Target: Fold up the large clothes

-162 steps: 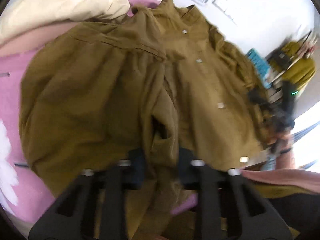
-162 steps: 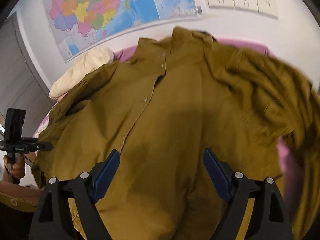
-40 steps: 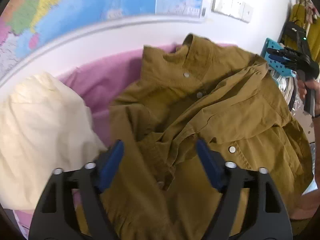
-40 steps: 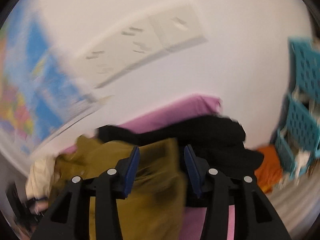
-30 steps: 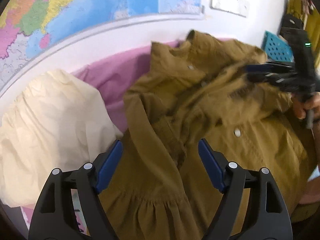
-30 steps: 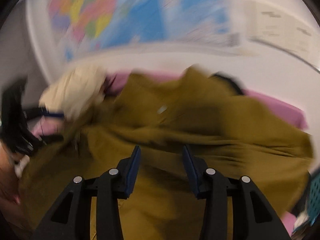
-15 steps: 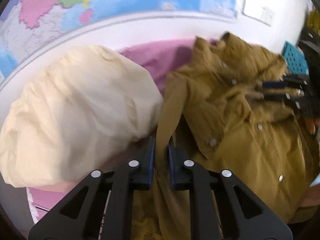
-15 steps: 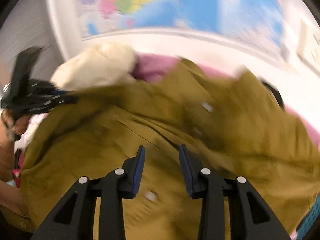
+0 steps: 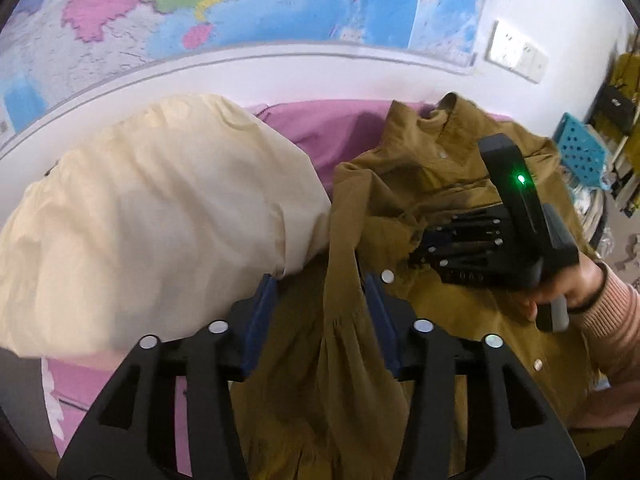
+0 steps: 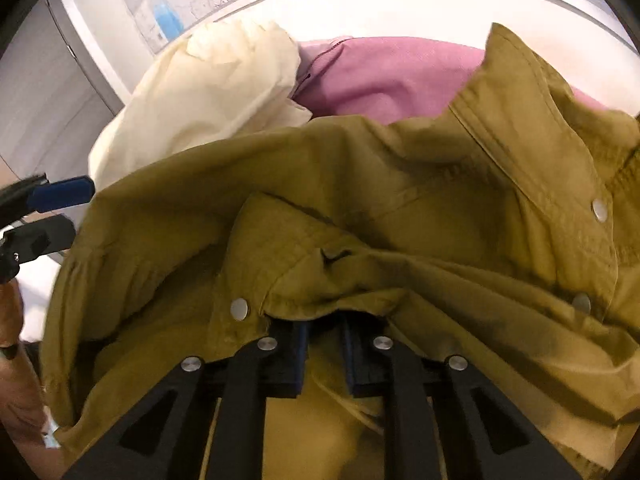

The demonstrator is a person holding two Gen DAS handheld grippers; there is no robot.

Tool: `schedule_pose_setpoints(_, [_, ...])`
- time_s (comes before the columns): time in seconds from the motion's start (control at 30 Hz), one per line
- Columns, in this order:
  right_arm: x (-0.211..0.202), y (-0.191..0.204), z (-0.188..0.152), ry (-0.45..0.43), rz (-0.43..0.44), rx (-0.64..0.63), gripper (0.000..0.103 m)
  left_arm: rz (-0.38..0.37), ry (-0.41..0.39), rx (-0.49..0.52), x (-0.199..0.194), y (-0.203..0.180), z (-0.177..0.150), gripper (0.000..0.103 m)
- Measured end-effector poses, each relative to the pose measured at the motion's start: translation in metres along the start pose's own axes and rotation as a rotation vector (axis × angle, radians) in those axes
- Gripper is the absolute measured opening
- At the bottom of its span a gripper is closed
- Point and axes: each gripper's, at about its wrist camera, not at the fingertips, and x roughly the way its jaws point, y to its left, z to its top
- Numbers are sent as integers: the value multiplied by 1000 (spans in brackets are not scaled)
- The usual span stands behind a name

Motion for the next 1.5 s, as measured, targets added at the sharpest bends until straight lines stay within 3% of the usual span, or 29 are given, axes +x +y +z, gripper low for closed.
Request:
schedule_pose_setpoints(0.13, [-31,11,-17,-26,86,-8,43,-33,-25,10,-27,-1,-34,60])
schedule_pose_setpoints(0.27, [-66,45,-43,-57,249,-71,46,3,-29,6,-41,2,-60,61])
schedule_pose_setpoints(0.43, [-60,129,-67,22,477,-197,55,5,-55,-73,-56,20,-77,61])
schedule_pose_setpoints(0.57, [-29,173,-73,90,497,-255,57,15,-70,-102,-66,28,-85,61])
schedule_pose_setpoints(0.6, [-16,181,-73,118,503,-248,54,13,-74,-104,-69,28,-87,61])
schedule_pose_setpoints(0.7, [-2,197,-71,148,525,-247,8,21,-85,-109,-78,33,-93,62])
schedule_pose_setpoints(0.87, [-48,203,-38,-1,599,-220,5,44,-128,-130,-104,49,-100,62])
schedule_pose_setpoints(0.93, [-74,198,-7,-82,601,-198,5,54,-154,-149,-119,59,-99,63])
schedule_pose_setpoints(1.0, [-90,186,19,-125,639,-148,5,33,-202,-166,-137,66,-99,67])
schedule_pose_setpoints(1.07, [-104,168,36,-194,601,-104,6,-7,-234,-169,-147,69,-100,72])
schedule_pose_setpoints(1.17, [-98,135,41,-165,603,-18,19,-83,-232,-161,-141,65,-107,74])
schedule_pose_setpoints(1.3, [-80,110,7,-116,495,83,61,-181,-119,-155,-95,51,-121,73])
schedule_pose_setpoints(1.37, [-72,105,-17,-86,495,115,62,-201,-53,-154,-67,43,-127,70])
schedule_pose_setpoints(1.5, [-66,120,-59,-43,504,43,80,-237,-30,-162,-49,39,-127,70])
